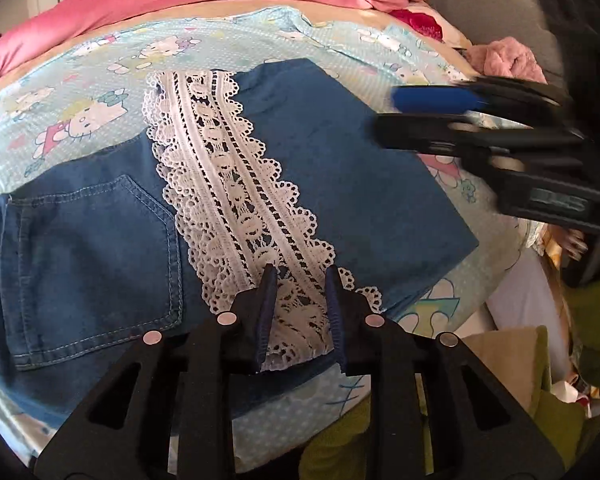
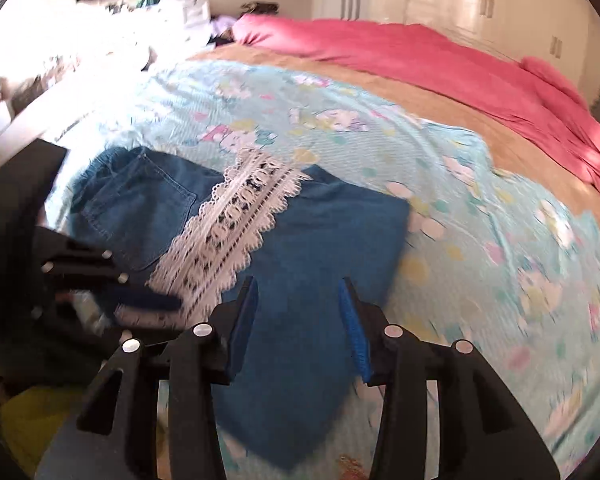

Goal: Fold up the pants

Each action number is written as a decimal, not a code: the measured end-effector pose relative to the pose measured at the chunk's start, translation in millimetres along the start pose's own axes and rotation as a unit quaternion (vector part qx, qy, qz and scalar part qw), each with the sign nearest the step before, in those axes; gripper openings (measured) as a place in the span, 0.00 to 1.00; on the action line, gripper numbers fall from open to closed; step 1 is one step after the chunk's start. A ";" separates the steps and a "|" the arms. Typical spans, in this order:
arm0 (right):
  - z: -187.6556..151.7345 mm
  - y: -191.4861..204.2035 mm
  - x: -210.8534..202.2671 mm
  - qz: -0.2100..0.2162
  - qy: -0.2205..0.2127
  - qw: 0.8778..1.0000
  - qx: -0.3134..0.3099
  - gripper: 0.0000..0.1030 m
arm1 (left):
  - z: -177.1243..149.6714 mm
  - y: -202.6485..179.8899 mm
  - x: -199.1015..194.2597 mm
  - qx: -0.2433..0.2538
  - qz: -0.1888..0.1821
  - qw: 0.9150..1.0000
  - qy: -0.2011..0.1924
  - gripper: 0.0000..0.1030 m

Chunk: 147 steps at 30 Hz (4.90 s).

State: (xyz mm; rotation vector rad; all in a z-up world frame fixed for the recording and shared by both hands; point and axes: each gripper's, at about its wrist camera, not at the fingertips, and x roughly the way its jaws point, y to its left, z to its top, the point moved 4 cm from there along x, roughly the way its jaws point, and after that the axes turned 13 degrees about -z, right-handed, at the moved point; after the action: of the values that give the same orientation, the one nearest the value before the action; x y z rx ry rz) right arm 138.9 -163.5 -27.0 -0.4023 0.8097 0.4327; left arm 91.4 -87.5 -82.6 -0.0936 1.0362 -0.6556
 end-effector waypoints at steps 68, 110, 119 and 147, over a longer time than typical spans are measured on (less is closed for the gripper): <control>88.4 -6.4 -52.5 0.008 -0.105 0.993 0.062 0.91 | -4.9 11.9 -101.8 -0.047 0.067 0.991 -0.107 0.91; 141.8 196.8 62.9 0.188 0.050 0.970 -0.144 0.91 | -73.4 122.3 -134.5 -0.228 0.067 0.963 -0.129 0.61; 137.8 224.2 81.3 0.225 0.077 0.959 -0.156 0.90 | -70.1 125.4 -129.6 -0.235 0.058 0.962 -0.129 0.60; 138.2 137.9 31.5 0.298 0.011 0.952 -0.061 0.26 | -51.6 114.4 -132.8 -0.226 0.020 0.960 -0.166 0.88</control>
State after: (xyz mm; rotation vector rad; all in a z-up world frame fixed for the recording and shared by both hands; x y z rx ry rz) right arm 170.5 28.1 10.9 -0.2704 0.9234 1.0479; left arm 56.7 88.9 -50.2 -0.5627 0.8416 -0.3381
